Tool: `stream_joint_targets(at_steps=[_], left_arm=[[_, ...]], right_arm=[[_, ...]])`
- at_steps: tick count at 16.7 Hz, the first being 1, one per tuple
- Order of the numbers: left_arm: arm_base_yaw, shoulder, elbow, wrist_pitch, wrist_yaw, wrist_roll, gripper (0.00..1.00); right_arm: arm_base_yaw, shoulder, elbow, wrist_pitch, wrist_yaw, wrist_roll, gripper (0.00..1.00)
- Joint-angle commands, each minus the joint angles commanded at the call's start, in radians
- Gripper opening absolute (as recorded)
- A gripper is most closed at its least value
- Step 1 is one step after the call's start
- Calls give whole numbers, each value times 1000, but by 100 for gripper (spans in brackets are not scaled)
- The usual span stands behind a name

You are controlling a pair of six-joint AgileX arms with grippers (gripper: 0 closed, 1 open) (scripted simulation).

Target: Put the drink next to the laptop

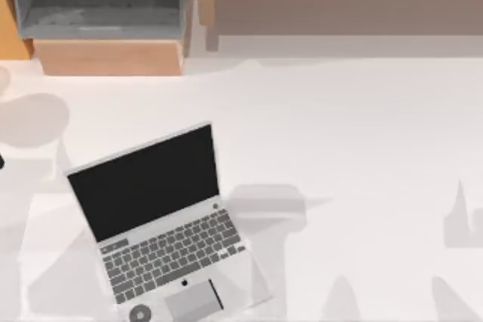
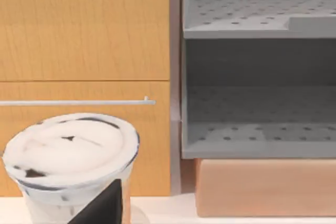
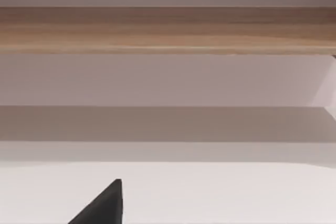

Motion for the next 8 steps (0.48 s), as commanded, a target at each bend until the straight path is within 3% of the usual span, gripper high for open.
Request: stream_joint_targets(at_steps=[8], left_arm=[[206, 762, 141, 563, 223, 27, 100]], right_arm=[[0, 0, 0, 0, 0, 0, 100]])
